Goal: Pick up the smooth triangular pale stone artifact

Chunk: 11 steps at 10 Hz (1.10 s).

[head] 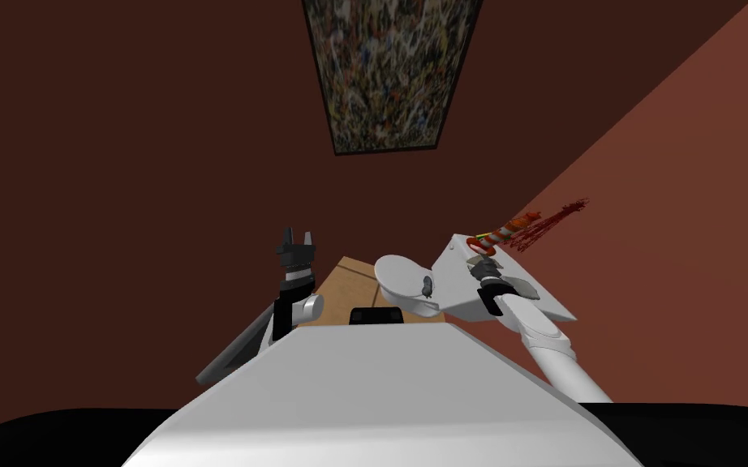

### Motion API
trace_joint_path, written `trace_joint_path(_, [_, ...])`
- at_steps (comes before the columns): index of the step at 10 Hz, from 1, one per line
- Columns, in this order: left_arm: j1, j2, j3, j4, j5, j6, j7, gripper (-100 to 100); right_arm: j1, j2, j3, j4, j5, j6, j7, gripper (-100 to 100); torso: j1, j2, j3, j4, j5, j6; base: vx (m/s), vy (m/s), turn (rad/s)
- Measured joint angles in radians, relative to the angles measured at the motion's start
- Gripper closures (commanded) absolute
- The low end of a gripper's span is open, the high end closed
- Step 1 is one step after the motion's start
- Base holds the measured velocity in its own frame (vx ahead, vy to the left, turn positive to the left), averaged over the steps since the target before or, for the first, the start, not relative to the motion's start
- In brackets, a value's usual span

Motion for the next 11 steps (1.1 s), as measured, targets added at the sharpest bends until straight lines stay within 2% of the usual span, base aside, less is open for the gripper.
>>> trace_joint_path(1, [0.0, 0.0, 0.0, 0.0, 0.0, 0.0, 0.0, 0, 0.0, 0.0, -0.006, 0.002, -0.002, -0.023, 0.005, -100, -0.001, 0.002, 0.001, 0.0, 0.0, -0.001, 0.094, 0.022, -0.191])
trace_joint_path(3, [0.0, 0.0, 0.0, 0.0, 0.0, 0.0, 0.0, 0, -0.008, 0.021, -0.044, 0.012, -0.012, -0.082, 0.041, -100, -0.002, 0.0, 0.0, 0.0, 0.0, 0.001, 0.071, 0.031, -0.073])
trace_joint_path(4, [0.0, 0.0, 0.0, 0.0, 0.0, 0.0, 0.0, 0, -0.007, 0.016, -0.045, 0.014, -0.016, -0.1, 0.044, -100, -0.003, 0.002, 0.001, 0.0, -0.001, 0.0, 0.104, 0.03, -0.234])
trace_joint_path(7, [0.0, 0.0, 0.0, 0.0, 0.0, 0.0, 0.0, 0, -0.018, 0.053, -0.12, 0.03, -0.034, -0.198, 0.106, -100, -0.003, 0.001, 0.0, -0.001, -0.001, 0.004, 0.083, 0.055, -0.172])
trace_joint_path(9, [0.0, 0.0, 0.0, 0.0, 0.0, 0.0, 0.0, 0, -0.018, 0.062, -0.138, 0.033, -0.039, -0.257, 0.128, -100, -0.007, 0.006, 0.003, 0.0, -0.001, 0.004, 0.033, 0.043, -0.123])
trace_joint_path(11, [0.0, 0.0, 0.0, 0.0, 0.0, 0.0, 0.0, 0, -0.022, 0.077, -0.176, 0.043, -0.048, -0.314, 0.159, -100, -0.006, 0.006, 0.003, 0.0, -0.001, 0.005, 0.028, 0.036, -0.105])
